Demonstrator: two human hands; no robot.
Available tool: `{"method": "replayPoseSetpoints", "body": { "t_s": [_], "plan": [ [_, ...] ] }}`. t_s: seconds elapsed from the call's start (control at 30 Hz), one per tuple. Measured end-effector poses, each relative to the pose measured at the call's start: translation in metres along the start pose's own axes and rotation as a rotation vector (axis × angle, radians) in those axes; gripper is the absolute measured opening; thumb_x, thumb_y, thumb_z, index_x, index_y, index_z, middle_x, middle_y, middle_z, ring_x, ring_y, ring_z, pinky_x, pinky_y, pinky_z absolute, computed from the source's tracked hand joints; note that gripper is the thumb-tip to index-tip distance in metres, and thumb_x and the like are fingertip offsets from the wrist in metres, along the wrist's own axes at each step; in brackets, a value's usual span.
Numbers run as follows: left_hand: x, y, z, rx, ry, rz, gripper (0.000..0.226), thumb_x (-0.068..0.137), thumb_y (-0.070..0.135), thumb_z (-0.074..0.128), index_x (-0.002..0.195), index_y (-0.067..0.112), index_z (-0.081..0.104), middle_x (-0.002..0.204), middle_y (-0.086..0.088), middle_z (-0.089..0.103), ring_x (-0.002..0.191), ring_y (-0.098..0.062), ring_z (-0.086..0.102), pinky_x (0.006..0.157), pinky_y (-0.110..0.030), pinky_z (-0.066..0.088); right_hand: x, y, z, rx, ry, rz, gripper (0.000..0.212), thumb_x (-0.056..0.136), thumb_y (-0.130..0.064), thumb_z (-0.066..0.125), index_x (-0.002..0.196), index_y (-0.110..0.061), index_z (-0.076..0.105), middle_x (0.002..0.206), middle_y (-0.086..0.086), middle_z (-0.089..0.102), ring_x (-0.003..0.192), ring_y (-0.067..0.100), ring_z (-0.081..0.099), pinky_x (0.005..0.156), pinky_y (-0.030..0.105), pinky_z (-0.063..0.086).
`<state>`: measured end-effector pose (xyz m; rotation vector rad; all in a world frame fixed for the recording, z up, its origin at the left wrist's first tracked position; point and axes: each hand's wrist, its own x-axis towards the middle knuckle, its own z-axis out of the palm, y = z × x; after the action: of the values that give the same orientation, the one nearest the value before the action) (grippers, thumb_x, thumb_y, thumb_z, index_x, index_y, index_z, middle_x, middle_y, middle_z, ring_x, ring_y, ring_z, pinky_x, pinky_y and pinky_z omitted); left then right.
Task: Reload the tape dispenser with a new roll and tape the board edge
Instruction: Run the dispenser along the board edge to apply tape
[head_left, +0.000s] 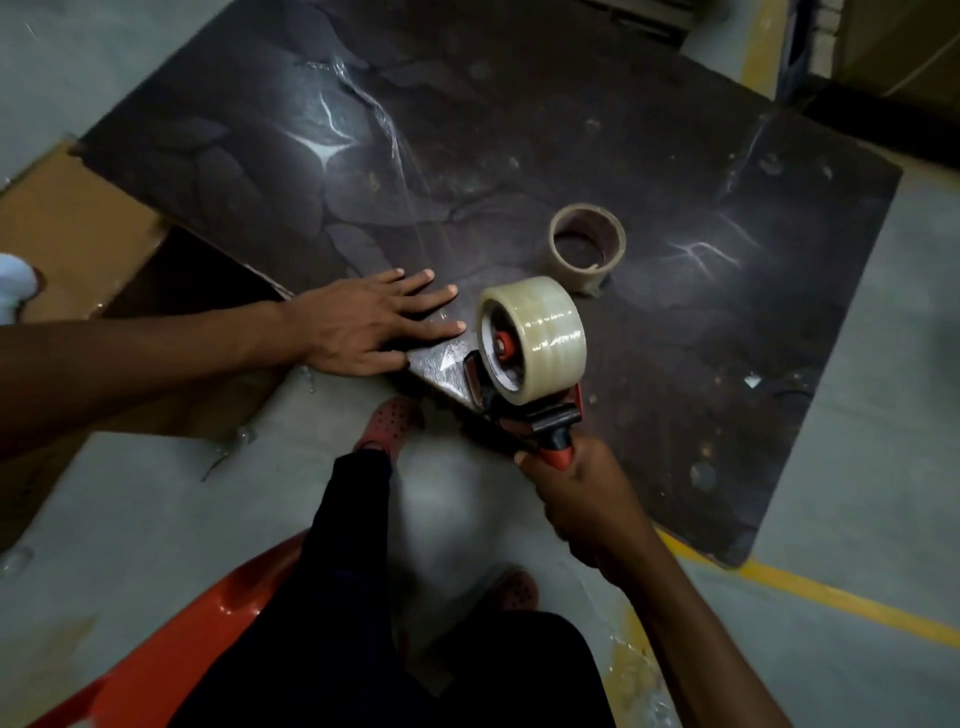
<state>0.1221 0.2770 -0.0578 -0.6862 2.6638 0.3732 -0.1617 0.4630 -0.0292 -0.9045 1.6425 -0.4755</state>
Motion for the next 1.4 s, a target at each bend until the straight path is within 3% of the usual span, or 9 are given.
{"method": "replayPoseSetpoints", "body": {
  "t_s": [0.1, 0.2, 0.33, 0.5, 0.67, 0.8, 0.93, 1.13, 1.4],
  "plan": [
    [-0.003, 0.020, 0.009, -0.021, 0.012, 0.011, 0.078, 0.094, 0.053, 0.025, 0.159, 0.054, -0.019, 0.179, -0.007, 0.000, 0.164, -0.039, -0.001, 0.130, -0.054, 0.010, -0.017, 0.018, -0.007, -0.026, -0.003, 0.010, 0.026, 0.092, -0.011, 0.068, 0.073, -0.012, 0.050, 0.054, -0.002, 0.041, 0.042, 0.010, 0.035, 0.051, 0.031, 0.029],
    [-0.007, 0.036, 0.017, -0.033, 0.038, 0.016, 0.077, 0.096, 0.055, 0.030, 0.166, 0.045, -0.001, 0.179, -0.006, -0.001, 0.163, -0.041, -0.001, 0.130, -0.056, 0.010, -0.036, 0.034, -0.015, -0.028, -0.015, 0.026, 0.027, 0.092, -0.017, 0.071, 0.074, -0.012, 0.051, 0.053, -0.007, 0.041, 0.041, 0.006, 0.035, 0.055, 0.027, 0.028],
    [-0.007, 0.058, 0.026, 0.012, 0.086, 0.055, 0.072, 0.104, 0.067, 0.026, 0.167, 0.043, 0.003, 0.179, -0.004, -0.001, 0.164, -0.039, 0.001, 0.130, -0.058, 0.011, -0.057, 0.039, -0.019, -0.034, -0.033, 0.088, 0.041, 0.096, -0.015, 0.071, 0.068, -0.043, 0.062, 0.050, -0.015, 0.052, 0.037, -0.003, 0.045, 0.050, 0.021, 0.034],
    [-0.005, 0.073, 0.033, 0.042, 0.102, 0.085, 0.073, 0.104, 0.071, 0.027, 0.166, 0.046, -0.001, 0.179, -0.004, 0.000, 0.164, -0.040, 0.005, 0.129, -0.061, 0.008, -0.080, 0.039, -0.019, 0.035, -0.062, 0.158, 0.040, 0.100, -0.007, 0.068, 0.066, -0.020, 0.050, 0.045, -0.009, 0.045, 0.029, -0.001, 0.045, 0.035, 0.014, 0.039],
    [-0.003, 0.076, 0.032, 0.061, 0.107, 0.099, 0.073, 0.103, 0.072, 0.026, 0.167, 0.046, -0.001, 0.179, -0.003, -0.004, 0.164, -0.039, 0.000, 0.129, -0.062, 0.007, -0.086, 0.043, -0.017, -0.040, -0.043, 0.140, 0.025, 0.096, -0.013, 0.073, 0.077, -0.009, 0.059, 0.047, -0.004, 0.057, 0.051, 0.021, 0.071, 0.059, 0.044, 0.064],
    [0.000, 0.078, 0.032, 0.061, 0.092, 0.110, 0.075, 0.102, 0.073, 0.024, 0.165, 0.048, -0.006, 0.179, -0.001, -0.008, 0.164, -0.038, -0.005, 0.129, -0.064, 0.005, -0.090, 0.044, -0.010, 0.014, -0.024, 0.129, 0.044, 0.100, -0.010, 0.069, 0.066, -0.032, 0.051, 0.039, -0.015, 0.050, 0.033, -0.001, 0.047, 0.043, 0.023, 0.041],
    [0.001, 0.079, 0.032, 0.056, 0.099, 0.115, 0.075, 0.101, 0.074, 0.026, 0.164, 0.050, -0.007, 0.179, 0.000, -0.005, 0.164, -0.039, -0.002, 0.127, -0.067, 0.007, -0.100, 0.048, -0.008, 0.007, 0.001, 0.159, 0.041, 0.097, -0.020, 0.073, 0.062, -0.030, 0.053, 0.040, -0.010, 0.050, 0.035, 0.001, 0.047, 0.053, 0.032, 0.041],
    [0.004, 0.084, 0.033, 0.062, 0.087, 0.093, 0.080, 0.099, 0.076, 0.030, 0.163, 0.051, -0.012, 0.178, 0.004, -0.013, 0.163, -0.038, -0.011, 0.125, -0.069, 0.000, -0.102, 0.033, -0.011, 0.103, -0.018, 0.245, 0.043, 0.102, -0.011, 0.067, 0.066, -0.029, 0.051, 0.035, -0.010, 0.043, 0.027, -0.001, 0.043, 0.035, 0.020, 0.033],
    [0.004, 0.084, 0.032, 0.062, 0.075, 0.094, 0.082, 0.098, 0.077, 0.031, 0.162, 0.052, -0.014, 0.179, 0.003, -0.011, 0.163, -0.041, -0.006, 0.125, -0.073, 0.005, -0.106, 0.026, -0.009, 0.065, -0.026, 0.276, 0.057, 0.096, -0.009, 0.075, 0.050, -0.034, 0.053, 0.040, -0.010, 0.032, 0.024, 0.003, 0.037, 0.035, 0.019, 0.031]
  ]
}}
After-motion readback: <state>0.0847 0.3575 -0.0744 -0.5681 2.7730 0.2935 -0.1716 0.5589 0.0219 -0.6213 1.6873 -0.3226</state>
